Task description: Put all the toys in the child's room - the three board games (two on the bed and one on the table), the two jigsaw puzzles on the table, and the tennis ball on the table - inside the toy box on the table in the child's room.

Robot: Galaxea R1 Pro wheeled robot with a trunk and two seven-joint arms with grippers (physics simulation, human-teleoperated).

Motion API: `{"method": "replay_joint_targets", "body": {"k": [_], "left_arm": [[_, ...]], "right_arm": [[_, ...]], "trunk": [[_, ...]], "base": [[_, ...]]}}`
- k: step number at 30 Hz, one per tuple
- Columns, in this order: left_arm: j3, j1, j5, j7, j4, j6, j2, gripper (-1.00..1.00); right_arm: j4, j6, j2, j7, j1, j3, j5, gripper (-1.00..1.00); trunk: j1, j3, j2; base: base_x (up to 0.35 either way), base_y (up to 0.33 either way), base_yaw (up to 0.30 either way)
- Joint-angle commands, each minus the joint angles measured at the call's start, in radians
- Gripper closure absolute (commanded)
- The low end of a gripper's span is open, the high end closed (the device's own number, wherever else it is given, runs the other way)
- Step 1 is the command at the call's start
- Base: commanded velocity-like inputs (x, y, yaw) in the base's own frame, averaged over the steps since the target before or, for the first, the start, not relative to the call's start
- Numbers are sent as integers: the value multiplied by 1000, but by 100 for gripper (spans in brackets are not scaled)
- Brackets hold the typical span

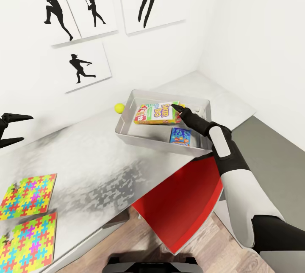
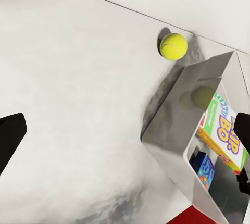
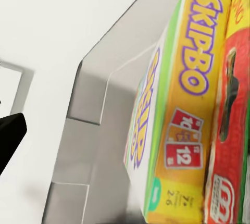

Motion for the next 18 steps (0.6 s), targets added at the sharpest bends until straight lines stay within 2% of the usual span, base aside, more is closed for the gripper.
{"method": "replay_joint_targets", "body": {"k": [1,10,14,18], "left_arm": [[1,-1,9,10,0,4,0,-100],[1,-1,9,10,0,4,-1,-100],[1,-1,9,10,0,4,-1,-100],[1,-1,9,10,0,4,-1,-100]], "right_arm": [[-2,3,1,2,-1,-5,-1,-100],[-33,-7,-1,-5,1,-10,-1,-100],[-43,-7,0,-49,3,-47,-2,-100],[-55,-7,0,-61,5,-62,-2,-100]], "trunk": [[1,-1,-2],[1,-1,-2],[1,-1,-2],[1,-1,-2]], "base": [[0,0,0],[0,0,0],[0,0,0],[0,0,0]]}}
